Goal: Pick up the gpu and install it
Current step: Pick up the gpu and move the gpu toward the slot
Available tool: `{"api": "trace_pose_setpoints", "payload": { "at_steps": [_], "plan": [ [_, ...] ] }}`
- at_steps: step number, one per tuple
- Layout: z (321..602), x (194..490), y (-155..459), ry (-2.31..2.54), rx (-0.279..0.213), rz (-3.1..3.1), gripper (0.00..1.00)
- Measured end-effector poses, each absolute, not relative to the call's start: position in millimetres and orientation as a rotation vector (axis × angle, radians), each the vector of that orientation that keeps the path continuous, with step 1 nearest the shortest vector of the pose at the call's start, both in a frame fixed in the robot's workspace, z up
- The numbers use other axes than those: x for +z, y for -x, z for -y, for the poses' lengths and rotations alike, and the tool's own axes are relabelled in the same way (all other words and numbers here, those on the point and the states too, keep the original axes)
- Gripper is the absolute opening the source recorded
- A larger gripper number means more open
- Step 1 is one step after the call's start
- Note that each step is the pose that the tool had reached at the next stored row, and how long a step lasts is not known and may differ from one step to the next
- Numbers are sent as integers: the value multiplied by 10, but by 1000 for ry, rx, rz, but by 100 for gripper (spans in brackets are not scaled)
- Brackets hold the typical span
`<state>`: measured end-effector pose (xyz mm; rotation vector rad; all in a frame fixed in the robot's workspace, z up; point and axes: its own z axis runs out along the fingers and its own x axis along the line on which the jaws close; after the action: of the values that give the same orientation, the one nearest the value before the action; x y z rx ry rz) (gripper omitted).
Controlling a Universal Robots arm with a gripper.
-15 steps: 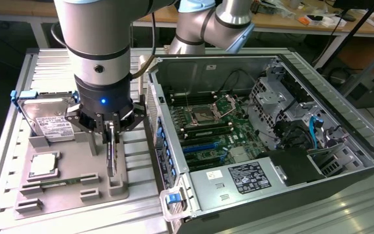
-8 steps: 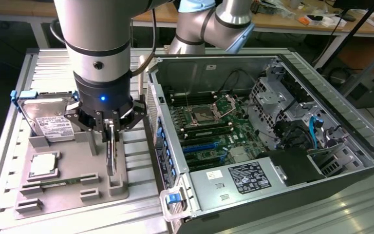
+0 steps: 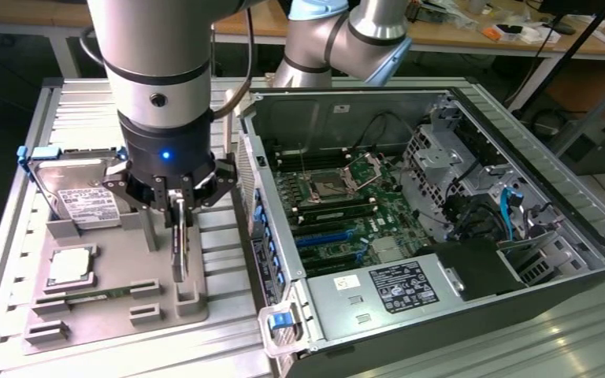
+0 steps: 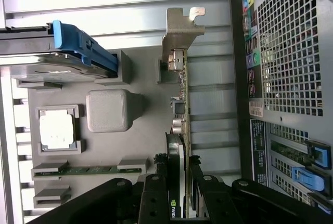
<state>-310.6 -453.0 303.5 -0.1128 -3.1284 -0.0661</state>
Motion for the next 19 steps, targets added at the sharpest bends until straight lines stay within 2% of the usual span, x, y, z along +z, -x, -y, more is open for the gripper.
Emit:
{"api": "trace_pose_setpoints", "payload": {
  "at_steps": [19],
  "plan": [
    [4530,3139,3106,113,-66,3128,27]
  ]
}}
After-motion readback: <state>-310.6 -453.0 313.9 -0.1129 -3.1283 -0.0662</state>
